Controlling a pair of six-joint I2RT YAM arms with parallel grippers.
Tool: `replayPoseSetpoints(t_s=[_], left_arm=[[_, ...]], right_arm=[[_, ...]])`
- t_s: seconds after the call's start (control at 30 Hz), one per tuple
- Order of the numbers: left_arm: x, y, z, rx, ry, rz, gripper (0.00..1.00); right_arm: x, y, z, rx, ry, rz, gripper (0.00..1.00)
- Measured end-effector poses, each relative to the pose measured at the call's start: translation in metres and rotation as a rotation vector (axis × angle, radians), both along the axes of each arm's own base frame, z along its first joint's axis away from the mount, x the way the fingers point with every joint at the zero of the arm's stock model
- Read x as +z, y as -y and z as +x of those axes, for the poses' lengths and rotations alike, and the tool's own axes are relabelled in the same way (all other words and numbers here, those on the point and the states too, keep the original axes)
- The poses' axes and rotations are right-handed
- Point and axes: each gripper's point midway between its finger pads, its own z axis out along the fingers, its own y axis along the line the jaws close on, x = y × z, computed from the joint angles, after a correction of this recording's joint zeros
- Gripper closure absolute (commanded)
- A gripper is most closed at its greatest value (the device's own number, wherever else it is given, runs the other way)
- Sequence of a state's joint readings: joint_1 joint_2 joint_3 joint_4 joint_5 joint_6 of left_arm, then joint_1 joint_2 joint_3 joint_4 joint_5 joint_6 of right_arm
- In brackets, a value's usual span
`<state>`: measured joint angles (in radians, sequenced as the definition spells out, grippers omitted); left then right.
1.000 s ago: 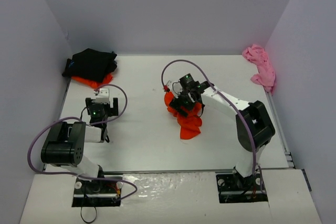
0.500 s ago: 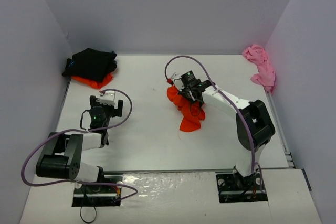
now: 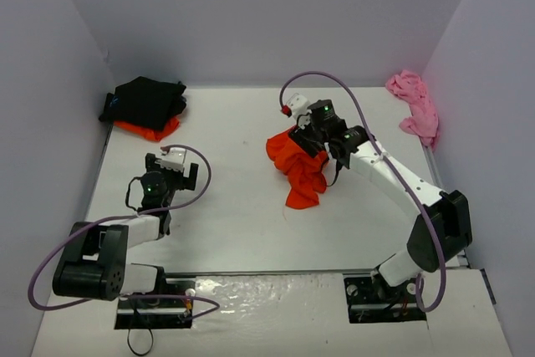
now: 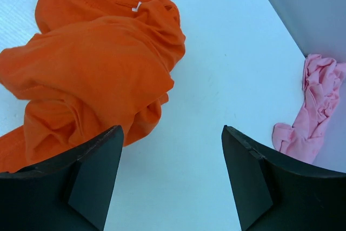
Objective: Fold and stack the t-shirts
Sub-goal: Move the tshirt to the center of the board, then flatten the tshirt out
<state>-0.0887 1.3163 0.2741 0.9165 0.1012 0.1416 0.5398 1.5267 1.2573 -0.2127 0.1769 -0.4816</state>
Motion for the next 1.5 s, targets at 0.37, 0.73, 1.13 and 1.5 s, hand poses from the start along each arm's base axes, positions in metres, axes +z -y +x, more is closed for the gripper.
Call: replayPoseSetpoints(t_s=[0.37,0.73,1.13,1.5], left_arm=[[-0.025,-0.008,0.002,0.048,-0.057,0.015,0.03],[-0.022,-0.017,0.007,0.099,-0.024,0.004,0.03],[-0.027,-0.021,0.010,0.127,-0.022,0.008,0.03],[-0.025,-0.021,0.010,0.128,-0.011,0.006,0.03]], right_arm=[[-0.072,-0.058,-0.046,0.219,-0.177,-0.118,0.32],[-0.101,-0.082,-0.037,0.280,-0.203,-0.238,0.34],[-0.118,-0.083,-0.015,0.263,-0.187,-0.341,0.41],[-0.154,-0.085,0.004,0.225,-0.193,-0.426,1.00]])
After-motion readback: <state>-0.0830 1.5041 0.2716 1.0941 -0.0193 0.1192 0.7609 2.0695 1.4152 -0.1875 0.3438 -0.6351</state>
